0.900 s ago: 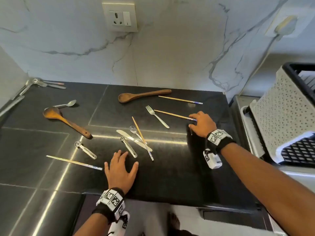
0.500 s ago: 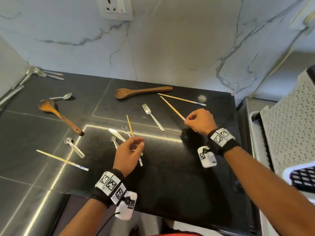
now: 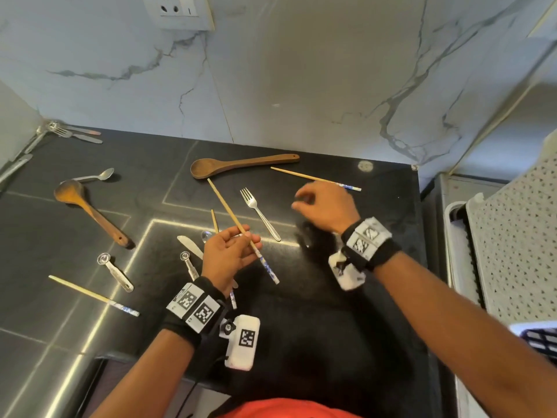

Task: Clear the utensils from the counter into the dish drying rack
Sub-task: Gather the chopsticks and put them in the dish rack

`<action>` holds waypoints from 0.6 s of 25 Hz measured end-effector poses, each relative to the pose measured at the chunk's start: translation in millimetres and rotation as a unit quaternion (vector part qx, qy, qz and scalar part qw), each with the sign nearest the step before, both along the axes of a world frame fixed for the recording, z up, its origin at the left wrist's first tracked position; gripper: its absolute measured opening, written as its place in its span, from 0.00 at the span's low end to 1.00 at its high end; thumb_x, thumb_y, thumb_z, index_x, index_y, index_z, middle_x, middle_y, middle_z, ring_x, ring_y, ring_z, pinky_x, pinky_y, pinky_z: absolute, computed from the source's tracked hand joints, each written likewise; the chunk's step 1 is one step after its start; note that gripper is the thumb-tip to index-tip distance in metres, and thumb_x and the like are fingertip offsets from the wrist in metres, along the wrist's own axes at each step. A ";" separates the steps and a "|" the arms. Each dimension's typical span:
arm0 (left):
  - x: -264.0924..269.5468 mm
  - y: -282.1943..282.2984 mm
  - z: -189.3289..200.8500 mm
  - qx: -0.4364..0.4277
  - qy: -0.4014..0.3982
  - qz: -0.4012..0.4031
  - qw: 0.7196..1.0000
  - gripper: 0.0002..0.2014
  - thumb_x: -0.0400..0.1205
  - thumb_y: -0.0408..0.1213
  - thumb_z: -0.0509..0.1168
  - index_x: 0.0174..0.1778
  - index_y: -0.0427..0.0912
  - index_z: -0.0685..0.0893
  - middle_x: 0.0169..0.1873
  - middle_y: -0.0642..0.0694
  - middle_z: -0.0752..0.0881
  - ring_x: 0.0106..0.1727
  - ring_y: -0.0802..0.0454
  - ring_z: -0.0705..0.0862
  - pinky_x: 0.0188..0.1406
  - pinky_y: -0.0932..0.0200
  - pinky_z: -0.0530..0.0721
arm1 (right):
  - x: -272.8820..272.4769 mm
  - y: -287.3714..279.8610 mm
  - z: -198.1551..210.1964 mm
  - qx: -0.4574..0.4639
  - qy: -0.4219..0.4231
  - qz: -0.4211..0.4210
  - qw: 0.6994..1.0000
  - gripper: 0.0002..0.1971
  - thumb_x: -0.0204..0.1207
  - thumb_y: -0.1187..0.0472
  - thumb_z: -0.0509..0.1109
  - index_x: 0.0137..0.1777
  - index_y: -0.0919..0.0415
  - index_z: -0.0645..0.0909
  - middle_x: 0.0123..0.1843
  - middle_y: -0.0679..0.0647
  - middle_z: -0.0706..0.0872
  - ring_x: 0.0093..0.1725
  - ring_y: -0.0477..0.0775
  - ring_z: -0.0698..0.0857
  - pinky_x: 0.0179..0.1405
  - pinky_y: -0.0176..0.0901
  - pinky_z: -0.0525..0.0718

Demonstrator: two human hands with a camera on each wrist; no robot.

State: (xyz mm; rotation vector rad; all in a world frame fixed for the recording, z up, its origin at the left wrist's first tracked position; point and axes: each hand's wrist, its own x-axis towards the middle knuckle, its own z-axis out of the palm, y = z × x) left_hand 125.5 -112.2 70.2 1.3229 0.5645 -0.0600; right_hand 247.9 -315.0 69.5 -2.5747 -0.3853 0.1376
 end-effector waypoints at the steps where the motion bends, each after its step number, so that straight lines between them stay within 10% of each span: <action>1: -2.8 3.9 -1.7 0.009 0.002 -0.010 1.000 0.10 0.84 0.30 0.64 0.59 0.33 0.82 0.44 0.37 0.89 0.47 0.43 0.90 0.45 0.52 0.91 | 21.8 -8.8 -0.9 -0.058 -0.017 -0.013 0.998 0.17 0.74 0.43 0.70 0.62 0.44 0.86 0.58 0.48 0.86 0.59 0.55 0.85 0.56 0.52 0.85; 4: -14.2 11.3 -3.7 0.030 0.011 -0.034 0.999 0.10 0.84 0.30 0.64 0.60 0.33 0.82 0.43 0.36 0.89 0.45 0.45 0.90 0.45 0.52 0.91 | 70.1 -32.4 -13.1 -0.198 0.006 -0.036 0.980 0.20 0.76 0.51 0.72 0.68 0.52 0.84 0.66 0.57 0.81 0.65 0.65 0.81 0.58 0.59 0.84; 9: -33.3 27.4 -8.6 0.031 0.017 -0.024 0.999 0.11 0.84 0.28 0.62 0.62 0.33 0.82 0.44 0.36 0.89 0.44 0.47 0.90 0.49 0.47 0.90 | 58.4 -34.6 -12.0 -0.223 0.031 -0.056 0.973 0.08 0.75 0.56 0.75 0.51 0.53 0.91 0.50 0.57 0.90 0.54 0.63 0.87 0.50 0.53 0.86; 15: -61.2 55.1 -10.2 -0.014 0.031 -0.016 0.999 0.12 0.85 0.26 0.59 0.63 0.31 0.81 0.48 0.34 0.88 0.48 0.42 0.89 0.53 0.41 0.89 | -49.0 26.0 -4.9 0.127 0.108 -0.079 0.983 0.03 0.68 0.54 0.78 0.39 0.49 0.92 0.32 0.44 0.91 0.37 0.46 0.90 0.46 0.51 0.91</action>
